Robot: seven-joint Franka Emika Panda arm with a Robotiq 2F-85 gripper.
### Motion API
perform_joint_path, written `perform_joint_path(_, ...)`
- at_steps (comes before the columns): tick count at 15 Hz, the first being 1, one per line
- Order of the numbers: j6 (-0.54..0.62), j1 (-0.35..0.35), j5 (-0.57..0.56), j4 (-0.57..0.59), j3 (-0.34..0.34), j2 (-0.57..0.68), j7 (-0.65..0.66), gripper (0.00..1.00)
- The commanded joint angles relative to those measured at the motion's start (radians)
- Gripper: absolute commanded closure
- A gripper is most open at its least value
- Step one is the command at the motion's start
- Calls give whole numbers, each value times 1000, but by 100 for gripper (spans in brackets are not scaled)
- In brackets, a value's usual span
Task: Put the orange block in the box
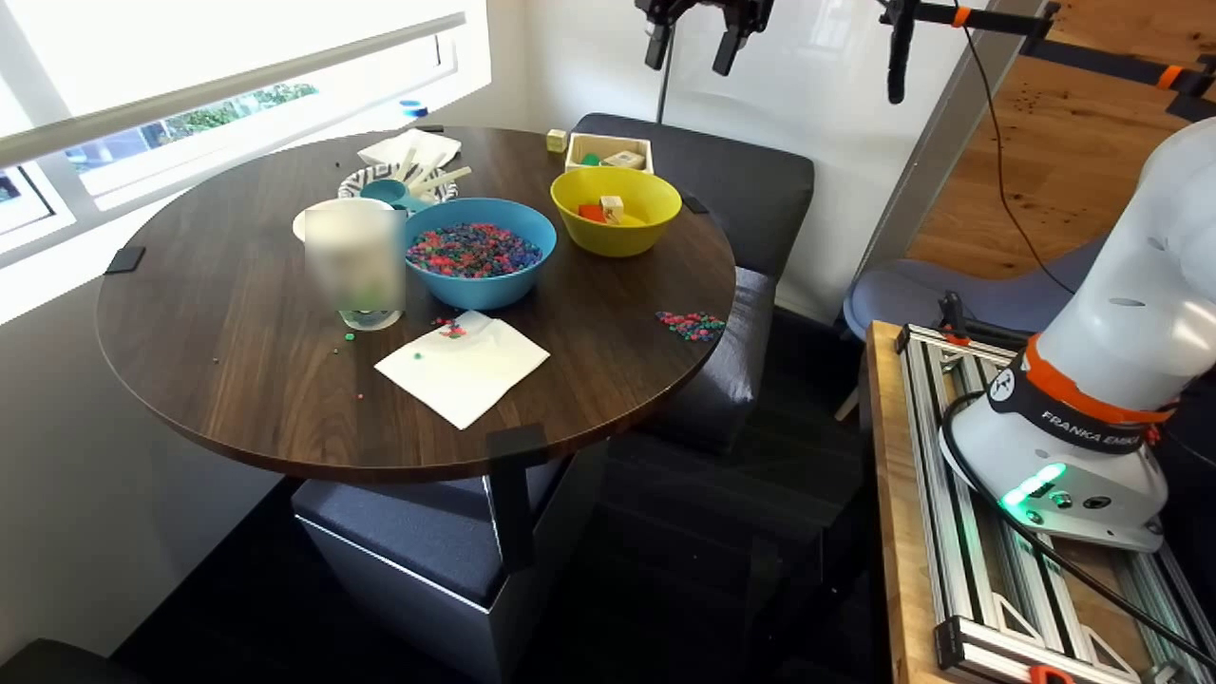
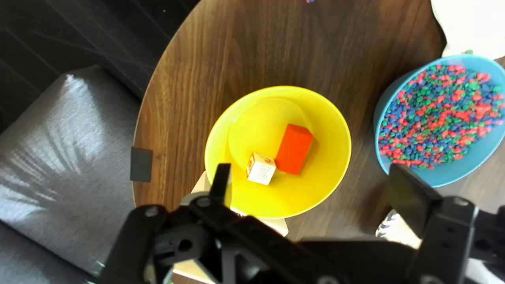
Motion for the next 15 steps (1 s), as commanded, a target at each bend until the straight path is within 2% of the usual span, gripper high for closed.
perform_joint_path(1, 12, 1, 2, 9, -1, 31, 5, 0)
perform_joint_path(5, 11, 0, 2, 13, 0, 21, 3, 0)
perform_joint_path(8, 88, -14, 86, 35, -7, 101, 151, 0)
perform_joint_path(12, 190, -28, 71, 22, -7, 197, 338, 0)
perform_joint_path(13, 234, -24, 61, 24, -10, 226, 366, 0)
perform_joint_path(15, 250, -15, 36, 52, -24, 295, 329, 0)
